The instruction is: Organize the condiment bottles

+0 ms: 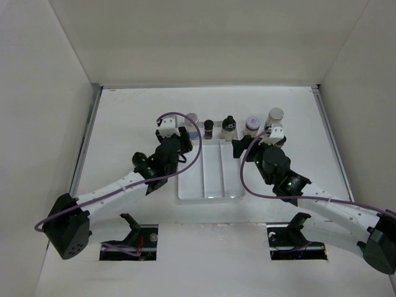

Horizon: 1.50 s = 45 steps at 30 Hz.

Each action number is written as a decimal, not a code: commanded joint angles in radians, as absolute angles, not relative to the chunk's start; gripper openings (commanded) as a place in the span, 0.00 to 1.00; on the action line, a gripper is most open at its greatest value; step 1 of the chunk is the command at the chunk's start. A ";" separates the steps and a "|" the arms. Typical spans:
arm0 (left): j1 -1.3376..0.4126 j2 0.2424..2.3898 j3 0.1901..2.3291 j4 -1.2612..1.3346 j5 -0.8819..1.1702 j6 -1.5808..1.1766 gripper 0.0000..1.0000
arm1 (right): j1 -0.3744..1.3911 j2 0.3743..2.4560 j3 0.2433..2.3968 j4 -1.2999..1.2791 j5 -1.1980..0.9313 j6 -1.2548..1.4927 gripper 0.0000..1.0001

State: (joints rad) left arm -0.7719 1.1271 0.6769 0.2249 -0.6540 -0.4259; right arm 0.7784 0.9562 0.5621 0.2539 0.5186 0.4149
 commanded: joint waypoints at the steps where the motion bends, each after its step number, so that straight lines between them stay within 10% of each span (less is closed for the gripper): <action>1: -0.789 1.205 0.716 0.296 -0.653 -0.422 0.32 | 0.763 0.937 0.555 0.311 0.509 0.433 0.88; 8: -0.788 1.380 0.750 0.402 -0.652 -0.416 0.36 | 0.757 0.940 0.551 0.311 0.499 0.440 0.88; 20: -0.814 1.335 0.713 0.403 -0.678 -0.414 0.81 | 0.734 0.905 0.537 0.308 0.499 0.448 0.91; 33: -0.696 0.709 0.548 -0.167 -0.893 -0.509 0.90 | 0.732 0.925 0.543 0.311 0.497 0.449 0.96; 45: -0.394 0.859 0.483 -0.091 -0.704 -0.598 0.90 | 0.729 0.933 0.540 0.313 0.480 0.451 1.00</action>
